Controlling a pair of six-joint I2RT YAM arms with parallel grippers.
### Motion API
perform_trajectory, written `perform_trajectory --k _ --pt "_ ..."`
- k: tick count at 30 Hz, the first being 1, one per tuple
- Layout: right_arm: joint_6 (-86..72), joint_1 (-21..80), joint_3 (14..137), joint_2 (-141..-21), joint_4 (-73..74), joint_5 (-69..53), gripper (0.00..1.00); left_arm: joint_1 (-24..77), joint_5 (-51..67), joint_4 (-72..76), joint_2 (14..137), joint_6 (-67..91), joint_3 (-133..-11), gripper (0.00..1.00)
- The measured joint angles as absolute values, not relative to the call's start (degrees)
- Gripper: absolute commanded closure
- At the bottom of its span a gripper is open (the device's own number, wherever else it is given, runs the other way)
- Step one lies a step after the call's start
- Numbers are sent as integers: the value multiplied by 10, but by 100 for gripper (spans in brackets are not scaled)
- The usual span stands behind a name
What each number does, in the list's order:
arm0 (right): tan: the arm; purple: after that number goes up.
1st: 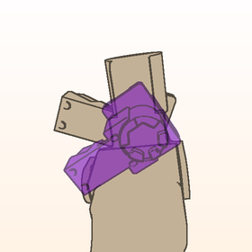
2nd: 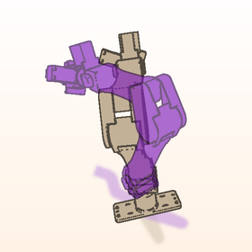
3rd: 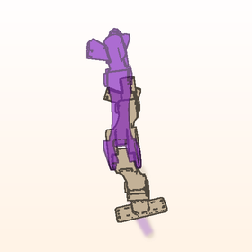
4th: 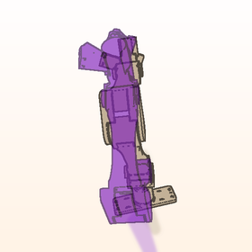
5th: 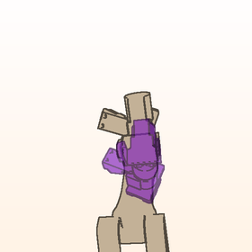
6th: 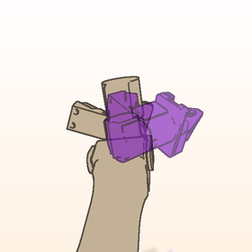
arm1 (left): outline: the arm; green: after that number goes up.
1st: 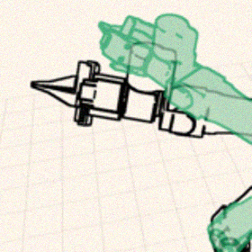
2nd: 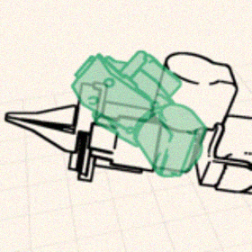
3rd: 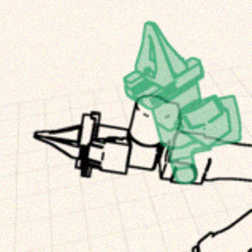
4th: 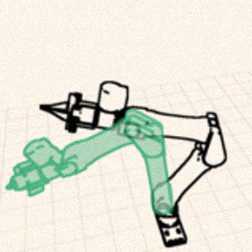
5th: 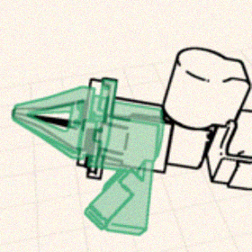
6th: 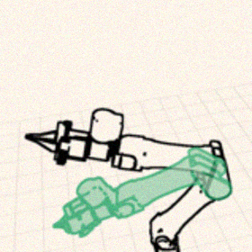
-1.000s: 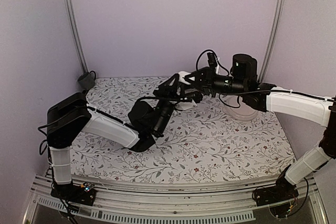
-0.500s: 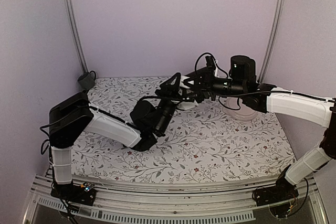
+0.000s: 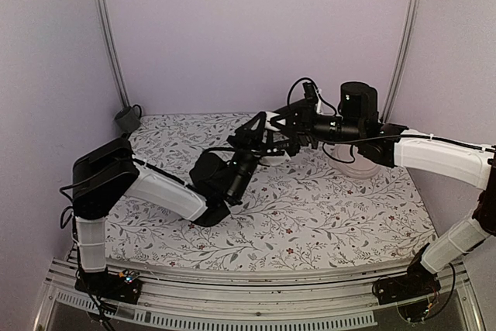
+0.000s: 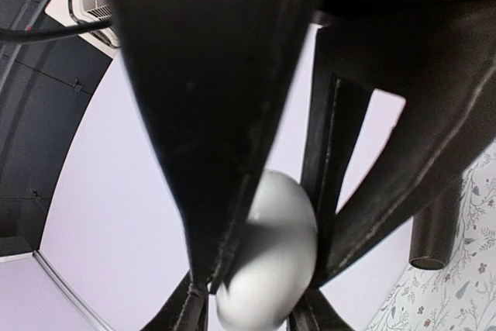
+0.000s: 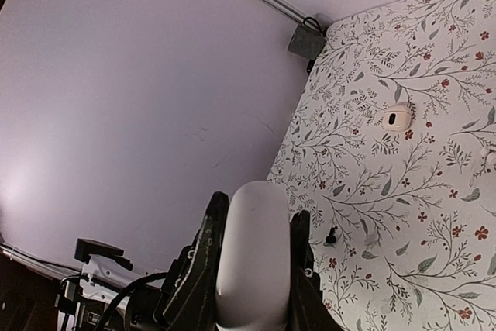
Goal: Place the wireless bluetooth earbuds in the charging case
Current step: Pass from the right arm to the left
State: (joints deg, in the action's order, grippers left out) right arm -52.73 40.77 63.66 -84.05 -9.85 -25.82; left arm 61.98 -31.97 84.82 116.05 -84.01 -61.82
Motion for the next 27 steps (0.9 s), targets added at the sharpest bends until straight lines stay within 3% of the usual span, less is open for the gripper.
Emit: perform_trajectory --k 4,9,14,21,23,27 --pt "-528 408 637 -841 -98 -258 97 622 -319 850 1160 -841 -617 56" --pt "-528 408 636 -841 -99 -257 97 625 -318 855 1160 -842 -616 57" --pt "-528 408 634 -841 -99 -256 97 628 -318 858 1160 -844 -610 66" --pt "-533 408 634 -841 -102 -257 95 629 -318 854 1160 -857 -607 92" --pt "-535 408 634 -841 -100 -257 84 629 -319 852 1160 -858 -607 100" --pt "-528 408 634 -841 -98 -255 50 629 -322 844 1160 -838 -608 100"
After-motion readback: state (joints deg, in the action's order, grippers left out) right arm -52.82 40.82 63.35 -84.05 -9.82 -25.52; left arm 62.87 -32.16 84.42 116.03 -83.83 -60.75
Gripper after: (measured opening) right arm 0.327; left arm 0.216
